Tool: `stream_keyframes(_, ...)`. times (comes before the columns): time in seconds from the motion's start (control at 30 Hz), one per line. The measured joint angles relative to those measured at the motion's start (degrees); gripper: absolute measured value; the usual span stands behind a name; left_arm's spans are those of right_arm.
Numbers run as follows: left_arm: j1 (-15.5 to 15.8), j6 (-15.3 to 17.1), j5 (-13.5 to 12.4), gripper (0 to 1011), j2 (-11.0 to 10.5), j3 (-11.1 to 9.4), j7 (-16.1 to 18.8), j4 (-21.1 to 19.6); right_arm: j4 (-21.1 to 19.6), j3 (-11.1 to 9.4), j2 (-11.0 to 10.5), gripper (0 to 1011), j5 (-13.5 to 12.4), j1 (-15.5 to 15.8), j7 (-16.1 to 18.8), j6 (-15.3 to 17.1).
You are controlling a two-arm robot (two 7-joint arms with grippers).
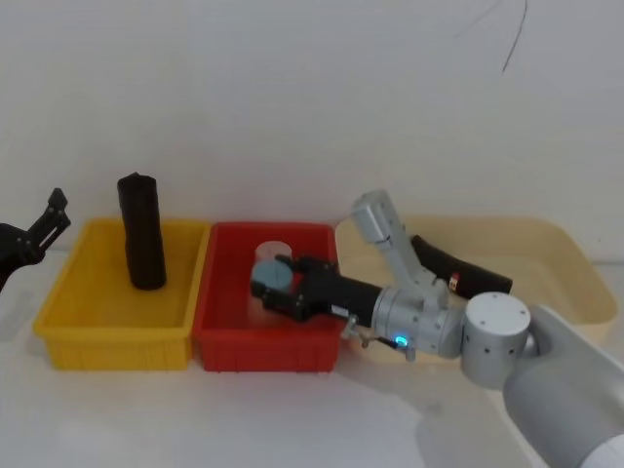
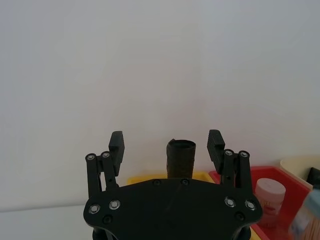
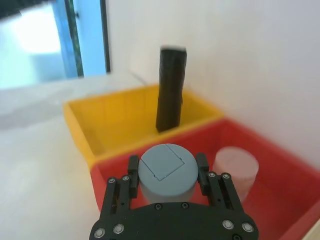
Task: Pick up the garbage bag with the one hand and transfer it to the other hand.
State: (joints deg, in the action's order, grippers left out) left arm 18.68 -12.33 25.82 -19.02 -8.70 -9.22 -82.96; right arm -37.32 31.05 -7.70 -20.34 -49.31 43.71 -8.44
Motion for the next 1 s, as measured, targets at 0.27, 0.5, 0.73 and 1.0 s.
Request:
stream_keyframes(0.27,0.0,0.0,0.0,1000,0.0,0.0,0.0,0.0,-9.0,-1.9,-2.0,658,-1.9,3.6,-0.8,-1.6)
stream_keyframes(0.5,0.0,0.0,0.0,1000,0.0,0.0,0.0,0.0,-14.7,-3.0,-3.5,658,-2.7,5.2,-2.0,-2.6)
stream_keyframes(0.73,0.0,0.0,0.0,1000,0.0,0.0,0.0,0.0,-18.0,-3.8,-4.8,658,-2.3,6.1,-4.7,-2.3)
stream_keyframes(1.0,0.0,0.0,0.0,1000,0.0,0.0,0.0,0.0,-19.2,-4.7,-6.1,658,-1.0,6.5,-8.3,-0.6)
